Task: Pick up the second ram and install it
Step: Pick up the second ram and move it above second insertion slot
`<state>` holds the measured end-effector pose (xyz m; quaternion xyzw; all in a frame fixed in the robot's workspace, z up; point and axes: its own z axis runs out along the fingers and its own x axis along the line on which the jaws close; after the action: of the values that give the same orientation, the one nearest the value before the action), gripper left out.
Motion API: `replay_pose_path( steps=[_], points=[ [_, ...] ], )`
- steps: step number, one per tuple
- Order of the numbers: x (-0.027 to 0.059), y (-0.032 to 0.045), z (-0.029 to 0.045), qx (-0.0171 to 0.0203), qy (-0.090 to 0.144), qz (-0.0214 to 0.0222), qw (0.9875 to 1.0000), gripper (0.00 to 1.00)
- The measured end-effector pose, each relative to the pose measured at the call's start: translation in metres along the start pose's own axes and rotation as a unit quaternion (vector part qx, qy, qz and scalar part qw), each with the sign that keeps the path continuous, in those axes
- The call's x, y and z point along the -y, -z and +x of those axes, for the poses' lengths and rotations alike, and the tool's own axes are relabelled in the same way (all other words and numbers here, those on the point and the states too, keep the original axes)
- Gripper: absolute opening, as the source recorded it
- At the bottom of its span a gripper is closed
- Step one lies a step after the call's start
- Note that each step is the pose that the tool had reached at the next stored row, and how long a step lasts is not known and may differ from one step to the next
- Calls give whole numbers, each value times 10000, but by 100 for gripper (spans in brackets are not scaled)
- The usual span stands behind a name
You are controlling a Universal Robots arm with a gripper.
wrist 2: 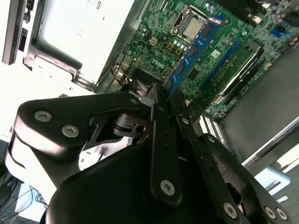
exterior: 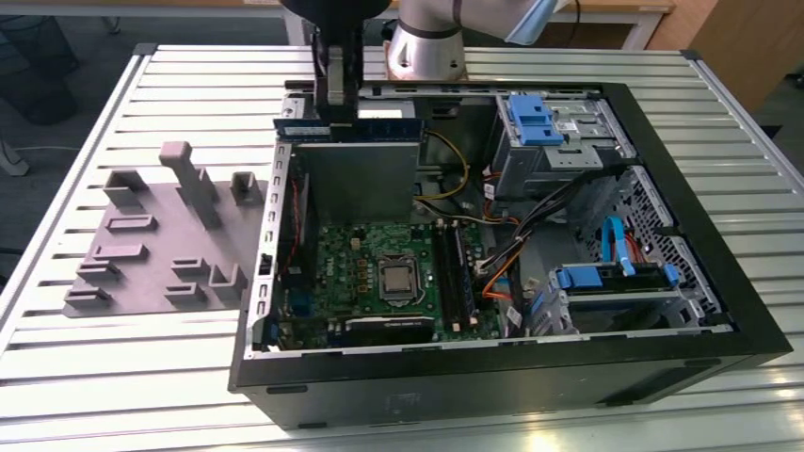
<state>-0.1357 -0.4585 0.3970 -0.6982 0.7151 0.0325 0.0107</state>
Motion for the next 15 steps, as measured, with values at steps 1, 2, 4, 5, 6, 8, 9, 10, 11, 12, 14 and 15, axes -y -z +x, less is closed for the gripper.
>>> replay_pose_path(
  steps=[1,2,4,5,6,8,9,10,11,12,14,15],
  points=[
    [23,0,-1,0,0,0,10000,14],
    [47,1,-1,0,0,0,10000,14],
    [96,2,-2,0,0,0,10000,14],
    [119,3,-3,0,0,0,10000,14],
    [141,3,-4,0,0,0,10000,14],
    [181,5,-5,0,0,0,10000,14],
    [200,5,-5,0,0,0,10000,14],
    [221,5,-5,0,0,0,10000,14],
    [242,5,-6,0,0,0,10000,14],
    [262,6,-7,0,0,0,10000,14],
    [304,7,-7,0,0,0,10000,14],
    [326,7,-8,0,0,0,10000,14]
  ],
)
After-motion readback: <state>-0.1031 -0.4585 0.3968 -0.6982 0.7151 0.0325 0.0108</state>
